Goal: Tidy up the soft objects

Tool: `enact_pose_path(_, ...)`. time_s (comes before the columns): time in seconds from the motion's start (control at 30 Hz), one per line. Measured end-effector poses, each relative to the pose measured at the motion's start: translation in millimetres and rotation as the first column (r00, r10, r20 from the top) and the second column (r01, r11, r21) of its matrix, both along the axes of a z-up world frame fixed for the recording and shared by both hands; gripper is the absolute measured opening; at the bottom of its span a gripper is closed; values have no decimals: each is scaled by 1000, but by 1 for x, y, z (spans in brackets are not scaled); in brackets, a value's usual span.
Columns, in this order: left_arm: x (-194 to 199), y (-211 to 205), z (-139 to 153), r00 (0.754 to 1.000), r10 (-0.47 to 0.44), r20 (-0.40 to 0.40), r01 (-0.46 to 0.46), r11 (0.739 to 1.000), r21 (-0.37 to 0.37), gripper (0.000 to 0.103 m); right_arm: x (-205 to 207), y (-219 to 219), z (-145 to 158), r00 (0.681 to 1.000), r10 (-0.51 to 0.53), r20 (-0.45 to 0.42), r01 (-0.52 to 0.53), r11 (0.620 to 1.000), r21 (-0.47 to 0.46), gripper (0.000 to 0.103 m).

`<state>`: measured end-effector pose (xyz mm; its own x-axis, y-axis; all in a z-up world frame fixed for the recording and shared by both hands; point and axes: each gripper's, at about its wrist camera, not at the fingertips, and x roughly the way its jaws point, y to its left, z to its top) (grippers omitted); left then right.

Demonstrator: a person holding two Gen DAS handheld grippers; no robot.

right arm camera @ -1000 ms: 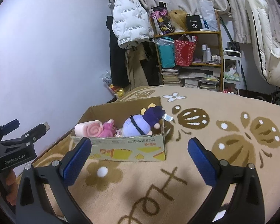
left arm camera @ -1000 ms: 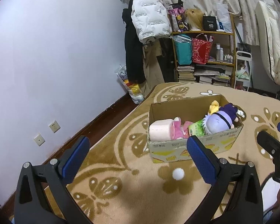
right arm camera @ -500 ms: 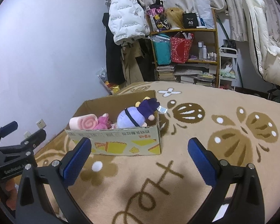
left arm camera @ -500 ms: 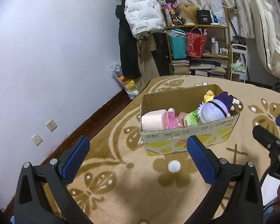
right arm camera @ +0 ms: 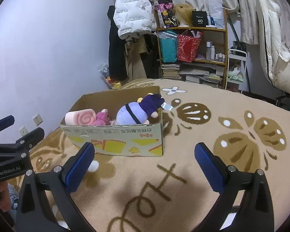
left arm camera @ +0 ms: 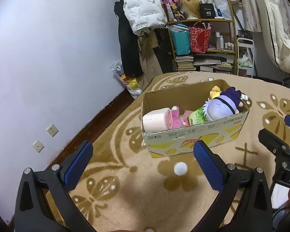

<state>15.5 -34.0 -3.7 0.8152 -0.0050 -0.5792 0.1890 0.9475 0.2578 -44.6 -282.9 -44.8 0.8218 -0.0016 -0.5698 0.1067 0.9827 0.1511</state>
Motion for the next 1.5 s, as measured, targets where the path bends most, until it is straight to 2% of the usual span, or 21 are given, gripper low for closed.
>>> enact_pose_path(0.5, 4, 3, -2, 1000, 21, -10, -21, 1000, -3, 103, 1, -7, 0, 1000, -14, 6, 14, 1000, 18, 103)
enact_pose_path(0.83, 1, 1, -5, 1000, 19, -9, -19, 999, 28, 103, 1, -8, -1, 1000, -18, 6, 18, 1000, 22, 103)
enact_pose_path(1.5, 5, 2, -5, 1000, 25, -17, -25, 999, 21, 103, 1, -8, -1, 1000, -26, 9, 26, 999, 22, 103)
